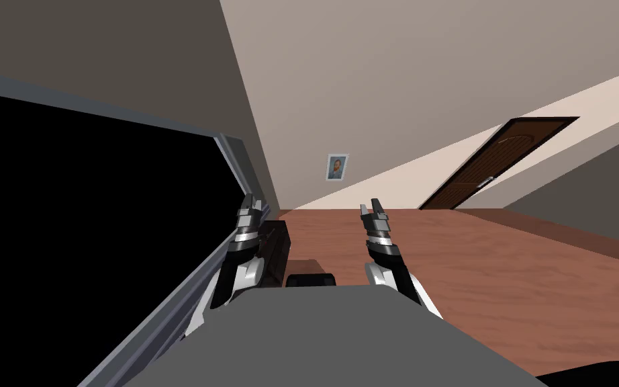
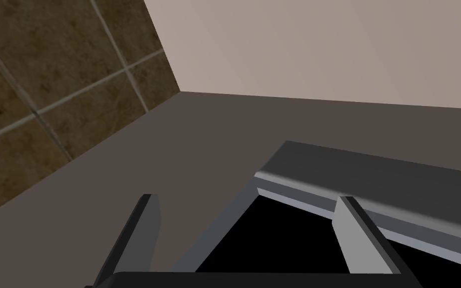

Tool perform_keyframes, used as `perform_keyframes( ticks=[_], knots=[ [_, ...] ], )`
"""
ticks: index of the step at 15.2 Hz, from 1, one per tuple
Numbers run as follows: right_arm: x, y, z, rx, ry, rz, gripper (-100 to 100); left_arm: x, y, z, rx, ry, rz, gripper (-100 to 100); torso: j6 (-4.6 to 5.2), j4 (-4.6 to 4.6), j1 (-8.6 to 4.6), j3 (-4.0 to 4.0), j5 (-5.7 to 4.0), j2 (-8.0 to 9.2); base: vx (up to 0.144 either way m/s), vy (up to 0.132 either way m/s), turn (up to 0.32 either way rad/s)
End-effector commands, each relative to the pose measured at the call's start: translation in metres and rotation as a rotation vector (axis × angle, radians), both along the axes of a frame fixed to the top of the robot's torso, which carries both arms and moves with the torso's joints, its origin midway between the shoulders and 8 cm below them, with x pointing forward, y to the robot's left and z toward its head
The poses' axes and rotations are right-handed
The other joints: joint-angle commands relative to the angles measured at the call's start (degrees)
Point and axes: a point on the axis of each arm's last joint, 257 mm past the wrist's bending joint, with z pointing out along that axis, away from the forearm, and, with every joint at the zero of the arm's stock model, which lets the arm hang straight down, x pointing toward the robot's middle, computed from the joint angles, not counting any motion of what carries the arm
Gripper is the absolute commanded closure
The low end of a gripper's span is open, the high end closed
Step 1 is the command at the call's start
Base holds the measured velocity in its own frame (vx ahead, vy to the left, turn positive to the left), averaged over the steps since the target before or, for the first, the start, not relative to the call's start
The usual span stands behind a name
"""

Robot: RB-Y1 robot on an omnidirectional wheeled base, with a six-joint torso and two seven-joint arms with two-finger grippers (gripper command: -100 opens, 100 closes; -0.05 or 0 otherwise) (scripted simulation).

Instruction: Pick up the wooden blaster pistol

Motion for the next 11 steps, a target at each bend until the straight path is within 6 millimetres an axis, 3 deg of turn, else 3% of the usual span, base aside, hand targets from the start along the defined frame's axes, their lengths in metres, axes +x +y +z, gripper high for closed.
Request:
perform_keyframes(
  ticks=[1, 5, 11],
  knots=[
    [0.000, 0.000, 0.000, 0.000, 0.000, 0.000, 0, 0.003, -0.005, -0.005, 0.040, 0.017, -0.016, -100, 0.00, 0.00, 0.00, 0.00, 0.00, 0.00, 0.000, 0.000, 0.000],
    [0.000, 0.000, 0.000, 0.000, 0.000, 0.000, 0, 0.008, -0.011, -0.015, 0.097, 0.052, -0.035, -100, 0.00, 0.00, 0.04, 0.00, 0.01, 0.01, 0.000, 0.001, -0.001],
    [0.000, 0.000, 0.000, 0.000, 0.000, 0.000, 0, 0.022, -0.021, -0.052, 0.220, 0.158, -0.062, -100, 0.00, 0.00, 0.05, 0.01, 0.01, 0.01, -0.003, 0.007, -0.007]
  ],
)
